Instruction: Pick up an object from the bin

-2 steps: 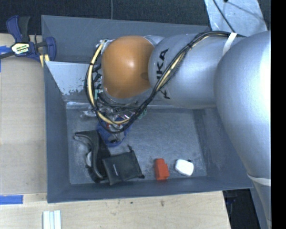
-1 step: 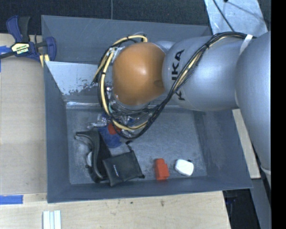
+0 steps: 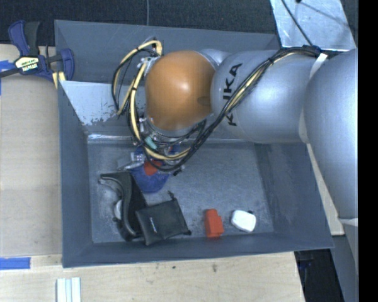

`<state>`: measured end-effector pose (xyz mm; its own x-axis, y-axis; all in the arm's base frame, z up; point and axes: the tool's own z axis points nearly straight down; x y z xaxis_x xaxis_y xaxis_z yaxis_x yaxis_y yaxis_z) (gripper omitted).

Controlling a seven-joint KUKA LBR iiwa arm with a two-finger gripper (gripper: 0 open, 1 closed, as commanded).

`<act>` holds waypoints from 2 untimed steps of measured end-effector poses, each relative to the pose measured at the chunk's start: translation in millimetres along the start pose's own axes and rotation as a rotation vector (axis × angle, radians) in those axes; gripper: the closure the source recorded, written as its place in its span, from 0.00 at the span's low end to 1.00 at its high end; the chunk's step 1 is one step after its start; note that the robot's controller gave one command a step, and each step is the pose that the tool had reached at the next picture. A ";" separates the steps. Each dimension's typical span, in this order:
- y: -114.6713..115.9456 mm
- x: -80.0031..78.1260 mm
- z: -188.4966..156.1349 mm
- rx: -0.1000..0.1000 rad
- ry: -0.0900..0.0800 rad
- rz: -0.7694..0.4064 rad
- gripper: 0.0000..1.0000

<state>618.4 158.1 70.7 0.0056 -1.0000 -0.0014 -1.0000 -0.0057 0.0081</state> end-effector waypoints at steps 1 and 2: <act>-0.1 -0.4 -1.2 -0.003 -0.002 0.006 0.00; -0.4 -3.0 -2.2 0.000 -0.007 0.003 1.00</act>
Offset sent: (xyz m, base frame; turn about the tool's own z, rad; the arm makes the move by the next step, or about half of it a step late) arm 0.0000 0.0000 0.0000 0.0000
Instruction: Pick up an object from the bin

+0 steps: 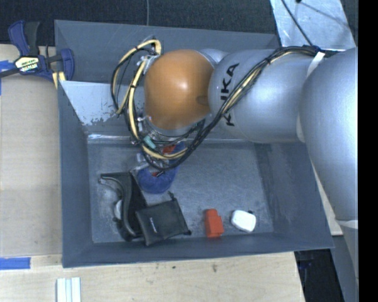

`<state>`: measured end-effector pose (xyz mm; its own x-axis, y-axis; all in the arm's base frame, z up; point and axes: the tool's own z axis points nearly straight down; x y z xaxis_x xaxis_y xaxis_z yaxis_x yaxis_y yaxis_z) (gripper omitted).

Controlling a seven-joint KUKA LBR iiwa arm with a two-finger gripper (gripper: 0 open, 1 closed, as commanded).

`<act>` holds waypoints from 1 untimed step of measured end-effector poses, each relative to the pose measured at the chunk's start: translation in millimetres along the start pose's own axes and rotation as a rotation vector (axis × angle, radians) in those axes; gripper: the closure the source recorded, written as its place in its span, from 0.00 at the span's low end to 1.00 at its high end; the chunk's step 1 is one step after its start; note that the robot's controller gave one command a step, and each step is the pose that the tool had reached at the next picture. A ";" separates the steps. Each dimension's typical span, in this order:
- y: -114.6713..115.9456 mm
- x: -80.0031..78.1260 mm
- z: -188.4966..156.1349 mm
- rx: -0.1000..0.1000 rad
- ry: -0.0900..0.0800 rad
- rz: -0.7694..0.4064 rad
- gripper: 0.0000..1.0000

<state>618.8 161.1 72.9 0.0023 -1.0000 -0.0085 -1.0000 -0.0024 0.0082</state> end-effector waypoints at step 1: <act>-0.4 -0.6 -24.4 0.011 0.004 0.001 1.00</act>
Offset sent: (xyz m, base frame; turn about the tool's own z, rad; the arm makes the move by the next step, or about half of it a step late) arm -0.0001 0.0000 0.0227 -0.0001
